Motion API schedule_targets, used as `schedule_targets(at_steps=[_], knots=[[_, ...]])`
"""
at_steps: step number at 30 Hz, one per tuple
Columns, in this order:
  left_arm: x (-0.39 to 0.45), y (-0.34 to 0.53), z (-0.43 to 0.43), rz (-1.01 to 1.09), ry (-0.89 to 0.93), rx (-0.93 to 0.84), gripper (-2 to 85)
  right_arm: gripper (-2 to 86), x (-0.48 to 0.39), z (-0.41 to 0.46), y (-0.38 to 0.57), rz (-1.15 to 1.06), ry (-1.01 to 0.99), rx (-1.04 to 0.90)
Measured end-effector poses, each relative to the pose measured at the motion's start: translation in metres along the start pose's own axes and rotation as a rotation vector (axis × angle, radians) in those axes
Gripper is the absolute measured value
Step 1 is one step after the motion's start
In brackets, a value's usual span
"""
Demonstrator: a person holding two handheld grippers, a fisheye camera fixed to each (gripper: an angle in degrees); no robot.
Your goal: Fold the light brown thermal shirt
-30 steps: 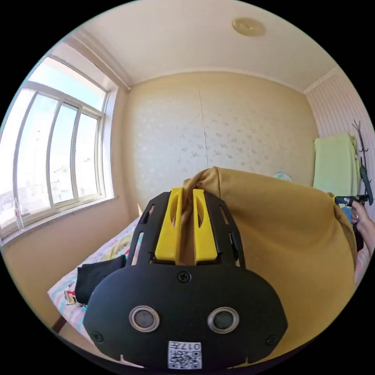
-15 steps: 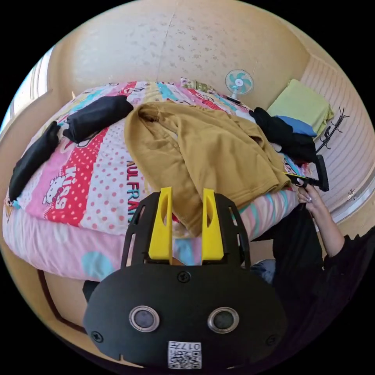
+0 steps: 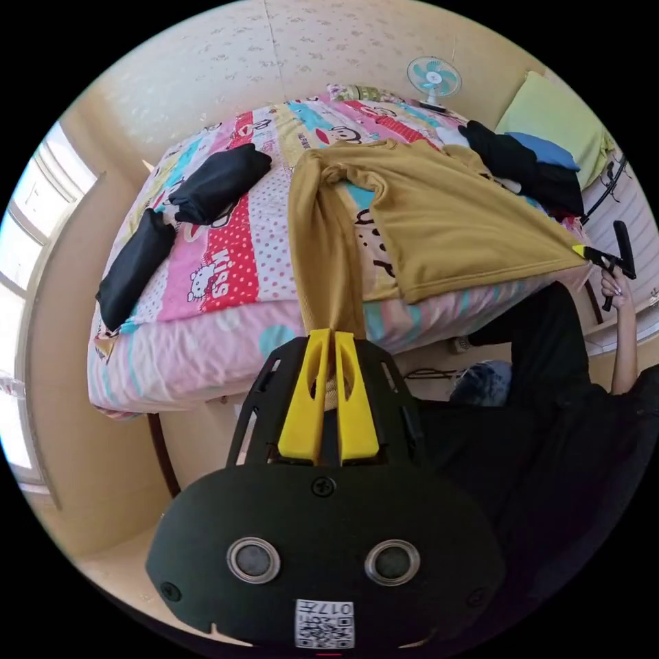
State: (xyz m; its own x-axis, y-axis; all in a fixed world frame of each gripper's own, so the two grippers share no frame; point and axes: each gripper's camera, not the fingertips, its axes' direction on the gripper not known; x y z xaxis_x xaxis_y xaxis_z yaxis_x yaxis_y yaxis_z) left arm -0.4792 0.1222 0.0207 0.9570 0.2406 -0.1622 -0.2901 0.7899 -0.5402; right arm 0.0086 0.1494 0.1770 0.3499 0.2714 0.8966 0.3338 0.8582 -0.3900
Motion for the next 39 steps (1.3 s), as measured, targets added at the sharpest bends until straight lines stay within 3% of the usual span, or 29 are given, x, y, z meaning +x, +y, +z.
schedule_targets(at_steps=[4, 6, 9, 10, 13, 15, 17, 19, 21, 24, 28, 32, 34, 37, 39], knots=[[-0.028, 0.027, 0.013, -0.288, 0.021, 0.08, 2.9, 5.1, 0.041, 0.006, -0.005, 0.235, 0.038, -0.022], [-0.038, 0.036, 0.005, -0.482, 0.163, 0.302, 7.0, 6.2, 0.038, -0.008, -0.012, 0.23, 0.001, 0.077], [-0.013, 0.025, -0.005, -0.46, 0.344, 0.628, 10.7, 7.2, 0.025, -0.034, -0.026, 0.213, 0.02, 0.223], [-0.005, 0.018, -0.004, -0.436, 0.378, 0.654, 11.0, 7.5, 0.022, -0.038, -0.032, 0.2, 0.008, 0.243], [0.04, -0.039, 0.027, -0.28, 0.475, 0.541, 12.9, 7.8, 0.019, -0.033, -0.047, 0.173, -0.056, 0.213], [0.076, -0.081, 0.082, -0.207, 0.273, 0.323, 13.4, 7.9, 0.012, -0.027, -0.053, 0.173, 0.001, 0.225], [0.098, -0.095, 0.13, -0.169, 0.18, 0.204, 12.7, 7.9, -0.001, -0.023, -0.058, 0.162, 0.113, 0.265], [0.106, -0.084, 0.125, -0.145, 0.177, 0.307, 10.2, 8.1, -0.016, -0.016, -0.068, 0.129, 0.158, 0.262], [0.106, -0.078, 0.116, -0.081, 0.249, 0.235, 3.8, 8.3, -0.017, -0.01, -0.076, 0.114, 0.149, 0.228], [0.09, -0.055, 0.093, -0.035, 0.299, 0.138, 2.2, 8.6, -0.004, -0.006, -0.081, 0.165, 0.192, 0.186], [0.06, -0.019, 0.082, -0.038, 0.438, -0.045, 1.2, 9.4, 0.026, -0.02, -0.064, 0.328, 0.272, 0.328], [0.022, 0.015, 0.083, -0.181, 0.205, -0.214, 0.6, 9.8, 0.062, -0.031, -0.043, 0.46, 0.247, 0.518], [0.008, 0.022, 0.068, -0.229, 0.168, -0.139, 1.2, 9.7, 0.087, -0.028, -0.044, 0.504, 0.199, 0.551], [-0.007, 0.016, 0.038, -0.259, 0.366, 0.154, 3.6, 9.1, 0.114, -0.005, -0.064, 0.527, 0.162, 0.416], [-0.001, -0.01, 0.033, -0.212, 0.502, 0.33, 4.8, 8.2, 0.11, 0.002, -0.07, 0.514, 0.239, 0.386]])
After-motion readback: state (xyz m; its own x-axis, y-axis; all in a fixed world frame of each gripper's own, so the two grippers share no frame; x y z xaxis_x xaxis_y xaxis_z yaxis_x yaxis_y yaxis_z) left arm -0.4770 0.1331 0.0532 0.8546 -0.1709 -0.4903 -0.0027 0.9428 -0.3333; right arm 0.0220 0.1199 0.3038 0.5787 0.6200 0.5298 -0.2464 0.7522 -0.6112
